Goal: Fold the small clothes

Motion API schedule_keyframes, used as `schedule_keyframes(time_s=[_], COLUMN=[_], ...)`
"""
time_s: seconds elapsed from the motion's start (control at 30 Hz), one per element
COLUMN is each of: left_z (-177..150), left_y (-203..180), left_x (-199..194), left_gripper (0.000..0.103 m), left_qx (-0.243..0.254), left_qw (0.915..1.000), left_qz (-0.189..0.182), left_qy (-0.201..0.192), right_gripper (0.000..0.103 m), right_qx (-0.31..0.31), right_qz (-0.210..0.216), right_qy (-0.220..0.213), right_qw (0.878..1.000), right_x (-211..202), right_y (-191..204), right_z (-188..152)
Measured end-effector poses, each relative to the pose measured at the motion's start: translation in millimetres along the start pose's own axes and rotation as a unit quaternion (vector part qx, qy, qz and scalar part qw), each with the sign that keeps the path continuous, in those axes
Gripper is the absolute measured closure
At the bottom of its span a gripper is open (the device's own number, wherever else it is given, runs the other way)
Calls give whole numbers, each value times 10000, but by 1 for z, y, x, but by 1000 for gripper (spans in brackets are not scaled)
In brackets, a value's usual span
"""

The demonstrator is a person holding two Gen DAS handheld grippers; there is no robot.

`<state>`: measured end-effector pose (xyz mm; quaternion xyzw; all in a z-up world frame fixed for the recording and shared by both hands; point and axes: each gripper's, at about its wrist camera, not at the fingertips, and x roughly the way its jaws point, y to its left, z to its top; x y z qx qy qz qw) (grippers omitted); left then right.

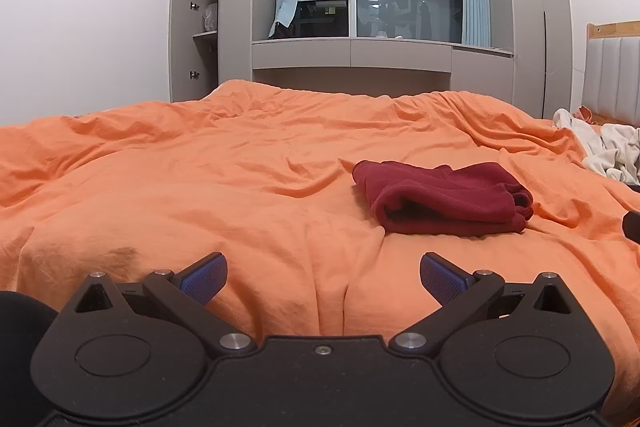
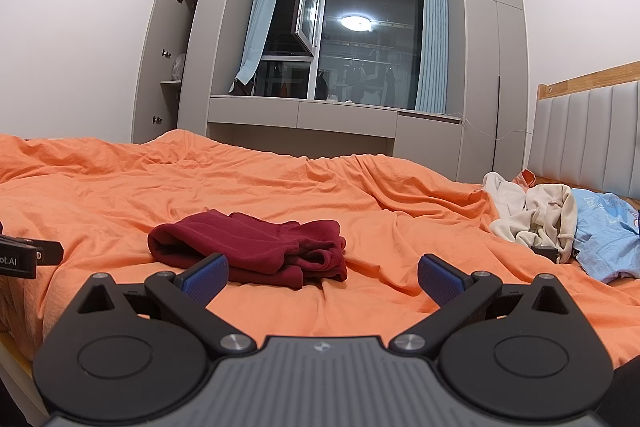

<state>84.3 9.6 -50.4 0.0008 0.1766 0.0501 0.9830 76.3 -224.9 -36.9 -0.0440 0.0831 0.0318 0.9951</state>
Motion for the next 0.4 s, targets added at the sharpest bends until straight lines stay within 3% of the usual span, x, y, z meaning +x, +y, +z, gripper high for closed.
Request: schedule_keyframes(time_s=[0.4], left_z=[0], left_y=[-1], left_x=[1], left_gripper=[1], left_qx=[-41], left_qw=[10000], left_qz=[48], left_qy=[44], right_gripper=[0], right_qx=[-3], right_qz=[-13], right_qy=[30], right_qw=[10000], right_x=[-1], right_y=[1], right_z=[-1])
